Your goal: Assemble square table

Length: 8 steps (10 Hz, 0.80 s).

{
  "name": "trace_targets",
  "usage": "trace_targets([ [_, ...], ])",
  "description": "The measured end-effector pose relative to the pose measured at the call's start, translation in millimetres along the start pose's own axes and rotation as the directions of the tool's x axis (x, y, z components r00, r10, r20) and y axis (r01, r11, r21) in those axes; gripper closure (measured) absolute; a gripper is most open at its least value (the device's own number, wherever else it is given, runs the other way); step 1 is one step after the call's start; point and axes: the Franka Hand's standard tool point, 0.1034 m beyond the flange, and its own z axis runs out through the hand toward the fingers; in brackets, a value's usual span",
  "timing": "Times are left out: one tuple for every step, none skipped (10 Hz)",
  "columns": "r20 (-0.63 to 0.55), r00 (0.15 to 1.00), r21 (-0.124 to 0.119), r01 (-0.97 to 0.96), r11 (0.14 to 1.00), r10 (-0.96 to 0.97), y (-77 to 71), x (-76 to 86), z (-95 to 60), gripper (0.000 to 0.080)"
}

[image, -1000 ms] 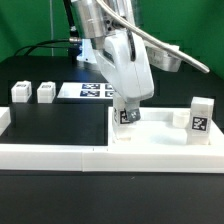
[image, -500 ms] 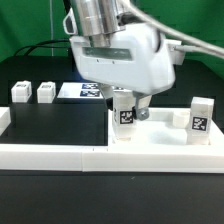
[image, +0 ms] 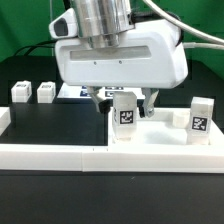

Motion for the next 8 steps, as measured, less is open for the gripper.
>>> trace_targets([
  [-0.006,0.986,-0.033,0.167,0.985,-0.168,-0.1,3.8,-3.8,0.0151],
  [0.004,0.94,-0.076,0.341,0.937,-0.342,-5.3,1.5,-4.3,0.0151],
  [0.021,0.895,-0.082,0.446,0.891,-0.446,-10.0,-3.5,-0.6,0.0151],
  [0.018,0.898,-0.083,0.439,0.895,-0.439,-6.7,-1.3,-1.4,0.0151],
  [0.016,0.911,-0.084,0.413,0.907,-0.413,-6.5,-1.3,-1.3,0.0151],
  [0.016,0.914,-0.084,0.404,0.911,-0.404,-6.6,-1.5,-0.9,0.0244],
  [0.006,0.955,-0.082,0.295,0.952,-0.296,-7.1,-1.9,-0.5,0.0379],
  [0.0,0.974,-0.082,0.225,0.971,-0.226,-7.2,-2.0,-0.4,0.0379],
])
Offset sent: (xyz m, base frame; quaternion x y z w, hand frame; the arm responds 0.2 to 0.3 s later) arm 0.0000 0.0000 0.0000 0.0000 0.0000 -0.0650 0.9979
